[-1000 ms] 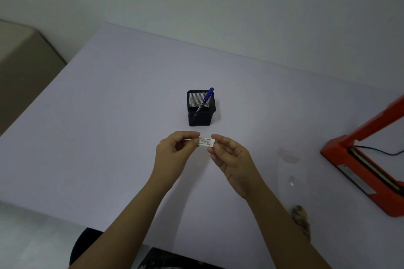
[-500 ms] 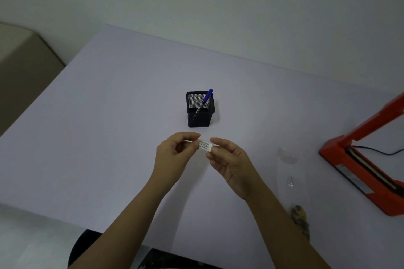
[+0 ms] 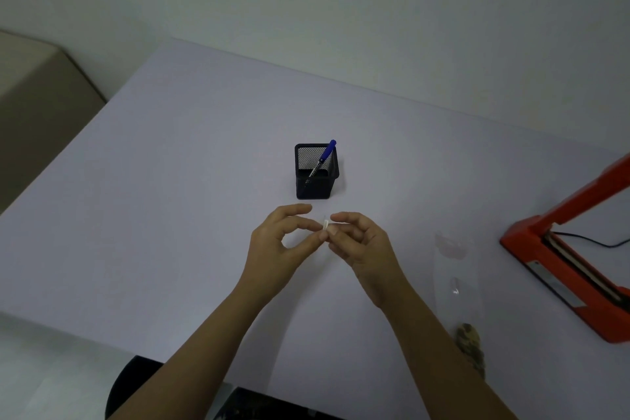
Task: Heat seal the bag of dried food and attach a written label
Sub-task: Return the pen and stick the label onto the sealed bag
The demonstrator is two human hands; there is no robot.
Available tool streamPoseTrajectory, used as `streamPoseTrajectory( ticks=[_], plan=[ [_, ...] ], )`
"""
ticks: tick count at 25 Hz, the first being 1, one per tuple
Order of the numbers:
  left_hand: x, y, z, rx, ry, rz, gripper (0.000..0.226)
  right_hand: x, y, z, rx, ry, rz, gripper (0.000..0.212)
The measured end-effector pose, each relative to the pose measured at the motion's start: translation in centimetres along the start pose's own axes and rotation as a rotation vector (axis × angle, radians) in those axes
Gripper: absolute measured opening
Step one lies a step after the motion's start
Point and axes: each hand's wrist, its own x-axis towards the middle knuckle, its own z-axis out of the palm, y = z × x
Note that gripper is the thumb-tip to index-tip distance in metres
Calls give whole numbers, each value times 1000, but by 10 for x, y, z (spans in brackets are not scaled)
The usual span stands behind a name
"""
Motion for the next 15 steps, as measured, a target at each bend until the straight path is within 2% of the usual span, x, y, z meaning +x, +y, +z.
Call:
streamPoseTrajectory(
  ticks=[8, 13, 15],
  plan=[
    [1, -7, 1, -5, 76, 7, 10, 6, 4, 4, -65, 14, -17, 16],
    [3, -16, -4, -123, 281, -240, 5, 21, 23, -11, -48, 180, 48, 13],
    [1, -24, -11, -155, 333, -318, 6, 30, 37, -18, -122, 249, 78, 12]
  ],
)
